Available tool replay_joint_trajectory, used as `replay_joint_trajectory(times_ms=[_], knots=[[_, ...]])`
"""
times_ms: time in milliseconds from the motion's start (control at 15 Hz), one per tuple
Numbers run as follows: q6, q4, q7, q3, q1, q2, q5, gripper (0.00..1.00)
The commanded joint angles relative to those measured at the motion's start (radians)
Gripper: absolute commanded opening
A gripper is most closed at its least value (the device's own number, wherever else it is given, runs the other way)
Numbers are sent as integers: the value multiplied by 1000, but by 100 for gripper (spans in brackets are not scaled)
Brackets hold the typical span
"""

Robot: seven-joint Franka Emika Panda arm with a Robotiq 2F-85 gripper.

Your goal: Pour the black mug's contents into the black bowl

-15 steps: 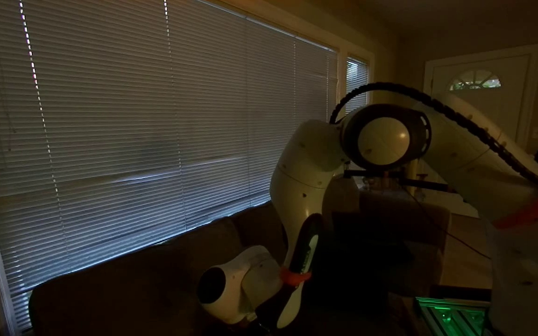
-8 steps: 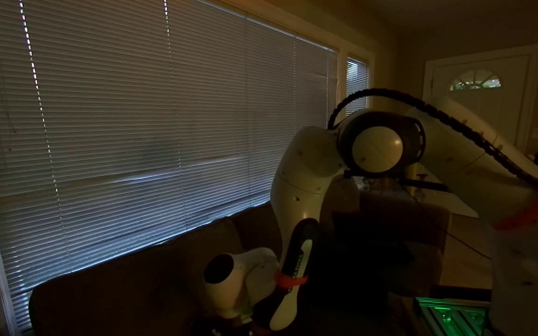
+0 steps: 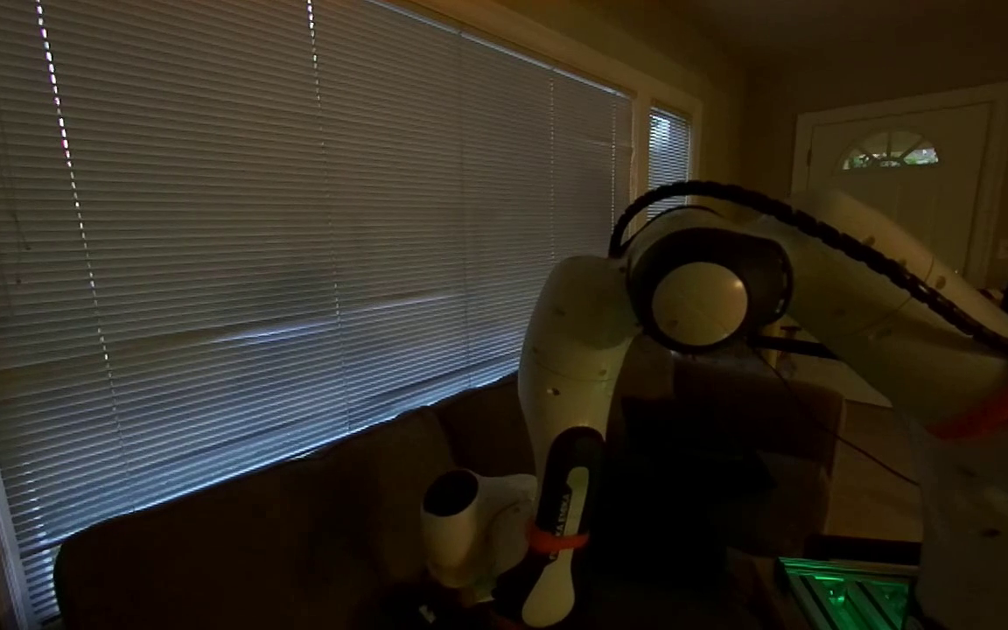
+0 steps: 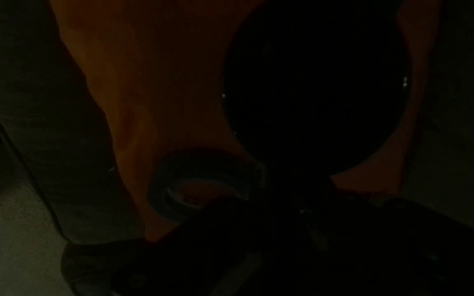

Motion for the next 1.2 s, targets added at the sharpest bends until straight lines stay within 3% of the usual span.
replay_joint_trajectory(times_ms=[0, 267, 600, 1133], knots=[[179, -75, -96, -78, 62, -9, 121, 5], [277, -124, -262, -60, 57, -5, 309, 5], [299, -157, -449, 1, 26, -10, 510, 5], [430, -181, -697, 151, -94, 15, 689, 5]])
